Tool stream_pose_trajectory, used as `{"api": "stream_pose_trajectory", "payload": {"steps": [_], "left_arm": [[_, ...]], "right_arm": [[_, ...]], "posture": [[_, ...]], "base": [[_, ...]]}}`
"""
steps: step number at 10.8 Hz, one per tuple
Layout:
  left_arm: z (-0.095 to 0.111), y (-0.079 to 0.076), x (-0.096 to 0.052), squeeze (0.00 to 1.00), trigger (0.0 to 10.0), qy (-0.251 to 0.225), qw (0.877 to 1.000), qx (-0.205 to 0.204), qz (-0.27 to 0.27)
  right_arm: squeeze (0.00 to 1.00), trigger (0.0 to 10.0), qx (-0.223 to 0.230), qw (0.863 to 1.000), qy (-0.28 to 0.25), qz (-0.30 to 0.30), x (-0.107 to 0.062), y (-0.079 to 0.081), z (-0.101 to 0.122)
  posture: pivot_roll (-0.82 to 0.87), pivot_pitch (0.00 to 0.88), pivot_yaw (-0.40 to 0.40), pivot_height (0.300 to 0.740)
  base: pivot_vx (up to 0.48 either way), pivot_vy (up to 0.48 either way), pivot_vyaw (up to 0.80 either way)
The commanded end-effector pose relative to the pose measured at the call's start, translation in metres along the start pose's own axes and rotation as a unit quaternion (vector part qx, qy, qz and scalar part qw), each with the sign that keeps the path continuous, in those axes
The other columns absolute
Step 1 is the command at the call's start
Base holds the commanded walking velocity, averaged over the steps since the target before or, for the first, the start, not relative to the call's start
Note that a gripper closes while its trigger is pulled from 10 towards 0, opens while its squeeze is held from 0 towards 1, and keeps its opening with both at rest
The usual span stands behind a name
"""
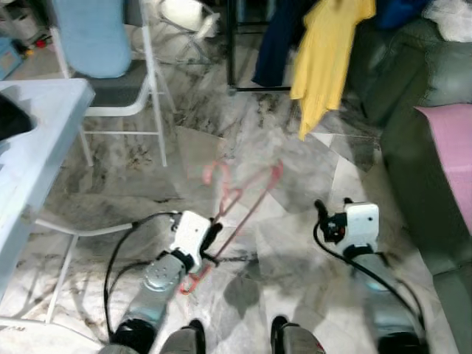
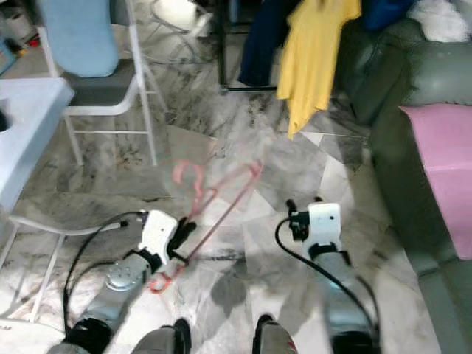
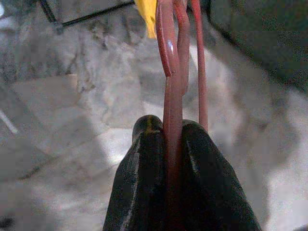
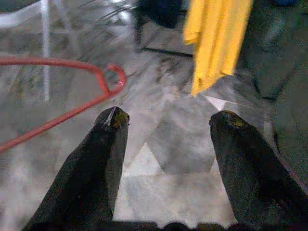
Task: Hang hanger
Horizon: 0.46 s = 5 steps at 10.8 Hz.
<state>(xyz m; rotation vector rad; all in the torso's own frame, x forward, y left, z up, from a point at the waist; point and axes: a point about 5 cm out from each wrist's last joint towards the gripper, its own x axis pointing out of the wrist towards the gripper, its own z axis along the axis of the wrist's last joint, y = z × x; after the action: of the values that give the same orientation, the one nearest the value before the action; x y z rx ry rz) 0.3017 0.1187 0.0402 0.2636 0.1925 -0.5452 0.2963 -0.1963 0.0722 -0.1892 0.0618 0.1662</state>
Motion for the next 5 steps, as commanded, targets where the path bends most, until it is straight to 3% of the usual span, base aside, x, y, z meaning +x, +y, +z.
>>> {"api": "stream_pose_trajectory", "payload": {"steps": [1,2,3,4,5], "left_arm": [[-0.001,0.007,-0.002,0.0,10.0,0.011,0.999,0.044,-0.012],[0.005,0.014,-0.002,0.0,10.0,0.006,0.995,0.095,-0.032],[0.012,0.02,-0.002,0.0,10.0,-0.004,0.983,0.172,-0.067],[0.02,0.018,-0.004,0.0,10.0,-0.026,0.959,0.249,-0.133],[0.023,0.015,-0.006,0.0,10.0,-0.039,0.948,0.269,-0.163]], "right_arm": [[0.0,10.0,-0.034,0.997,0.015,0.065,-0.003,0.002,0.0],[0.0,10.0,-0.068,0.99,0.018,0.126,-0.005,-0.005,0.005],[0.0,10.0,-0.115,0.973,0.023,0.2,-0.007,-0.016,0.016],[0.0,10.0,-0.183,0.944,0.029,0.273,-0.007,-0.023,0.03],[0.0,10.0,-0.205,0.931,0.032,0.302,-0.006,-0.024,0.037]], "posture": [[-0.08,0.251,0.037,0.74],[-0.09,0.254,0.042,0.74],[-0.09,0.257,0.05,0.74],[-0.09,0.258,0.059,0.74],[-0.09,0.259,0.061,0.74]], "base": [[0.0,0.0,0.0],[0.0,0.0,0.0],[0.0,0.0,0.0],[0.0,0.0,0.0],[0.0,0.0,0.0]]}}
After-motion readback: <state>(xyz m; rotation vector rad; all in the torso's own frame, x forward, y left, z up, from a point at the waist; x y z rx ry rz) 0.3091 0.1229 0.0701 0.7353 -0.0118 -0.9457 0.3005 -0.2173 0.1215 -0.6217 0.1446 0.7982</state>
